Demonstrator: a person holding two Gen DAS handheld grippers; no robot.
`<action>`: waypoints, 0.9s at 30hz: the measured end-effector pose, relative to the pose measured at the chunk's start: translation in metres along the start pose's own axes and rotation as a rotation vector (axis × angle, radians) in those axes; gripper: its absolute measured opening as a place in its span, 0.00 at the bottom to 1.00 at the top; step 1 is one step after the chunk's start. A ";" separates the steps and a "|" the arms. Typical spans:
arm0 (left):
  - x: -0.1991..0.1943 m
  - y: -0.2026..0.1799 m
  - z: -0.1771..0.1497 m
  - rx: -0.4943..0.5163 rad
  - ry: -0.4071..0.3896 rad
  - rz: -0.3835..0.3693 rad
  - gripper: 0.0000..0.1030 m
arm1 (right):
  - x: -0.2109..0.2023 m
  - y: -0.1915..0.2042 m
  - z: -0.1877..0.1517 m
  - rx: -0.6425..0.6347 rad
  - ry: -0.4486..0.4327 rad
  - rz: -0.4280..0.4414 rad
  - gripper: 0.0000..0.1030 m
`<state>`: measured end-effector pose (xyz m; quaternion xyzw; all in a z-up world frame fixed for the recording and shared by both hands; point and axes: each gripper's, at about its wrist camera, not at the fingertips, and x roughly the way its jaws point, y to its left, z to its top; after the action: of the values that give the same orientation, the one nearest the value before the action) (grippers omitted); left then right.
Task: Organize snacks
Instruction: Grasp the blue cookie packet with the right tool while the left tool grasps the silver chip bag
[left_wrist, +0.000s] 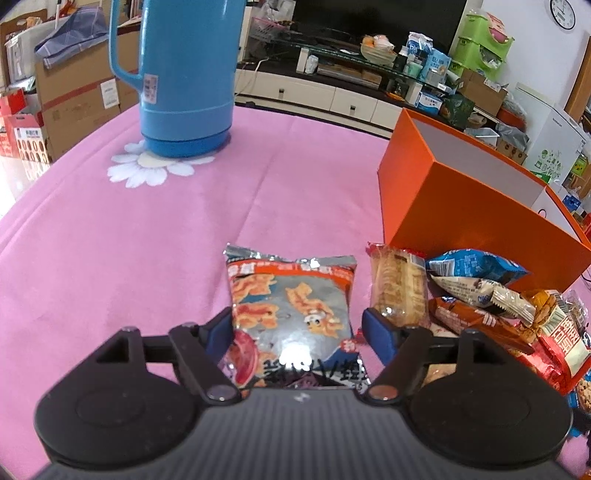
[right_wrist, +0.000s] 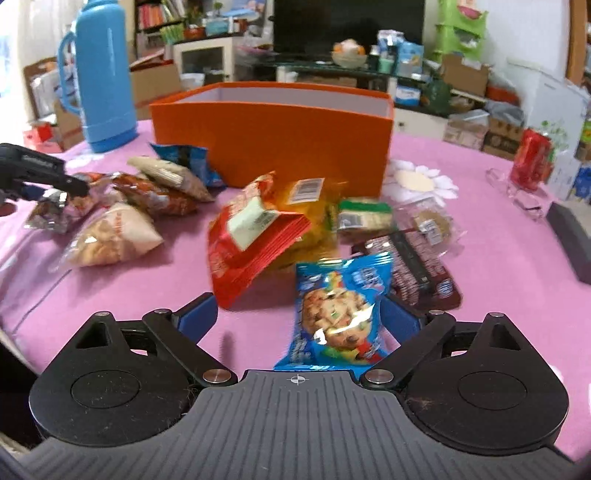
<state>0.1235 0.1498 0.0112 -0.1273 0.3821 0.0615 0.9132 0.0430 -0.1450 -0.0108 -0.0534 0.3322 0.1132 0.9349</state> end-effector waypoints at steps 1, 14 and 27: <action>0.000 0.000 0.000 0.005 -0.004 -0.001 0.75 | 0.002 -0.002 0.001 0.011 -0.001 -0.020 0.84; 0.014 0.001 0.002 0.021 0.025 0.057 0.77 | 0.030 -0.030 0.002 0.214 0.067 0.028 0.91; 0.025 -0.013 -0.003 0.073 0.034 0.126 0.64 | 0.030 -0.022 0.000 0.135 0.062 -0.022 0.69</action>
<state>0.1418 0.1369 -0.0064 -0.0707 0.4069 0.1025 0.9049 0.0706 -0.1614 -0.0292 0.0027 0.3674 0.0784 0.9267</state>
